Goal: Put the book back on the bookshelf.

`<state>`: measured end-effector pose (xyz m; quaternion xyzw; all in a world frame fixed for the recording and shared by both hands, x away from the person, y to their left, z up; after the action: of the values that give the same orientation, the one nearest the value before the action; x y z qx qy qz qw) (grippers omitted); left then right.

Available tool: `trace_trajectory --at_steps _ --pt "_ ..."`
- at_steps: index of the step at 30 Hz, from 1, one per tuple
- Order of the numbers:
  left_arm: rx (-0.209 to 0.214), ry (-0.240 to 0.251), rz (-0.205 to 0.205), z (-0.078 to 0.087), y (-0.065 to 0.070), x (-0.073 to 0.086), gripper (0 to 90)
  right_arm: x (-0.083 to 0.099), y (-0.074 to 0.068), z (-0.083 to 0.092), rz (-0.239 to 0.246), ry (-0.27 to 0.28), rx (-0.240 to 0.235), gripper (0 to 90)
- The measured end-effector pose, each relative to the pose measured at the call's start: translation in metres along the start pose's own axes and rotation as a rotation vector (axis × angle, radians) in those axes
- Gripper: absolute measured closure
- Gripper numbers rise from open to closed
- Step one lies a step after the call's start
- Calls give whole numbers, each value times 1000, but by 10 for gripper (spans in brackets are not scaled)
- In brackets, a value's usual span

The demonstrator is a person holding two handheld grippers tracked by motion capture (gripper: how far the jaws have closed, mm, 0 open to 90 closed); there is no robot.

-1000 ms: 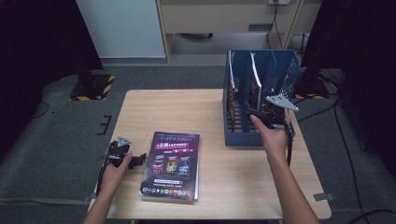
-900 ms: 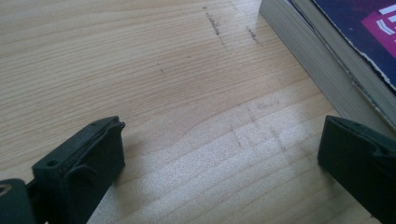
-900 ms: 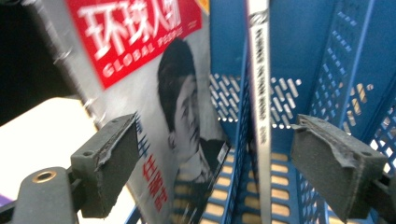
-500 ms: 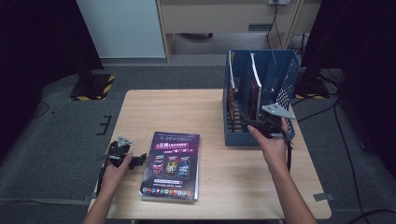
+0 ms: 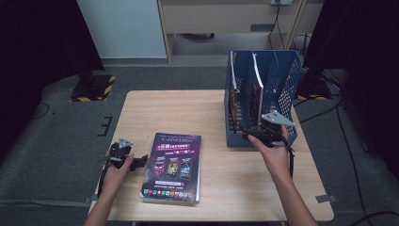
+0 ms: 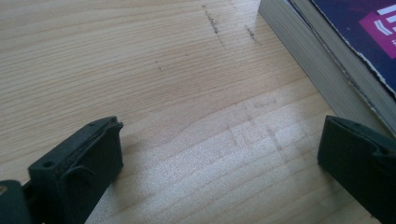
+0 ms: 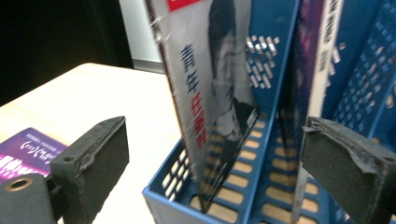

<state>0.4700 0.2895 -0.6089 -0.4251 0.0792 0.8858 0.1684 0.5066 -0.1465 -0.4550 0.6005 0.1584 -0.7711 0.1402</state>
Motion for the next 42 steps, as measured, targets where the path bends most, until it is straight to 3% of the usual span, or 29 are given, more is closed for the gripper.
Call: trace_trajectory --at_steps 11,19,28,33,42 --pt "0 0 0 0 0 0 0 27 -20 9 -8 -18 -62 57" --pt "16 1 -11 0 2 0 0 49 -45 5 0 -42 -132 79" --pt "12 -1 -9 1 2 1 0 56 -76 0 70 -50 -209 87" --pt "19 0 -15 3 3 2 0 60 -95 -2 66 -57 -255 97" --pt "28 0 -24 5 4 4 0 84 -135 -14 138 -145 -333 115"
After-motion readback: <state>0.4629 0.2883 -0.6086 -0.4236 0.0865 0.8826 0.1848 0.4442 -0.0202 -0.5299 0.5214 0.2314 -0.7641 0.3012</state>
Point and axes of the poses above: each handheld gripper's, and its own axes: z roughly backward along the jaws, x roughly out of its underside, y roughly to its right, the point moved 10 cm from there along -z, roughly forward along the jaws, and after that the axes turned 7 degrees about y, right-handed, at the moved point
